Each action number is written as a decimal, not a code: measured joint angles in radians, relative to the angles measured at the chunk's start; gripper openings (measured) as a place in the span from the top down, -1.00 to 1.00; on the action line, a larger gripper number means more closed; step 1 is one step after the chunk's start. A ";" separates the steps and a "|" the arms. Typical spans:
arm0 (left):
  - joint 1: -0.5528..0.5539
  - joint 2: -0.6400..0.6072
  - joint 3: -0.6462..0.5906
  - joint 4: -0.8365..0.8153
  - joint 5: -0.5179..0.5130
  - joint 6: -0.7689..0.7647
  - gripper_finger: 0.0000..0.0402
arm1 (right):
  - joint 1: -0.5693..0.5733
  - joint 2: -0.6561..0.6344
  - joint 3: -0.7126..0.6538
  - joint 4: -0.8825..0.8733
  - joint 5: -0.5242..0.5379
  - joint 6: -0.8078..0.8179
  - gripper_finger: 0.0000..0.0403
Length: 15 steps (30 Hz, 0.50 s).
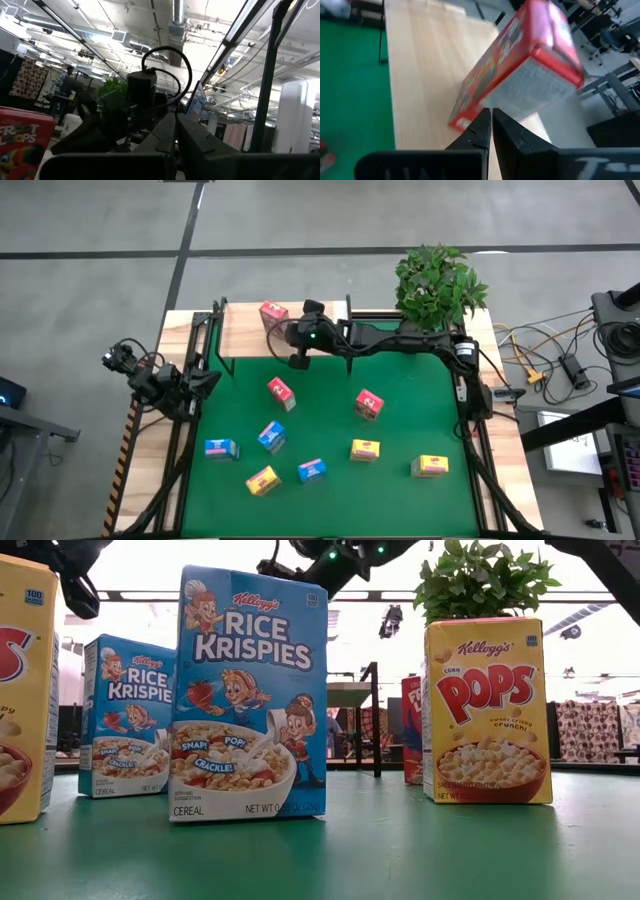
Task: Stack cereal on shelf
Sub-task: Adjust the red cereal on the shelf
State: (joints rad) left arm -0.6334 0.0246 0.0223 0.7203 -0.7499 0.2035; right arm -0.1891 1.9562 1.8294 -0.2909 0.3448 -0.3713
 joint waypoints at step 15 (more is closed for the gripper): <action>0.000 0.010 0.000 0.225 0.088 0.298 1.00 | 0.133 -0.250 -0.430 0.190 -0.018 0.064 0.96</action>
State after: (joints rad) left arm -0.6332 0.0341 0.0219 0.9455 -0.6622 0.5017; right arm -0.0561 1.7065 1.3998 -0.1010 0.3267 -0.3070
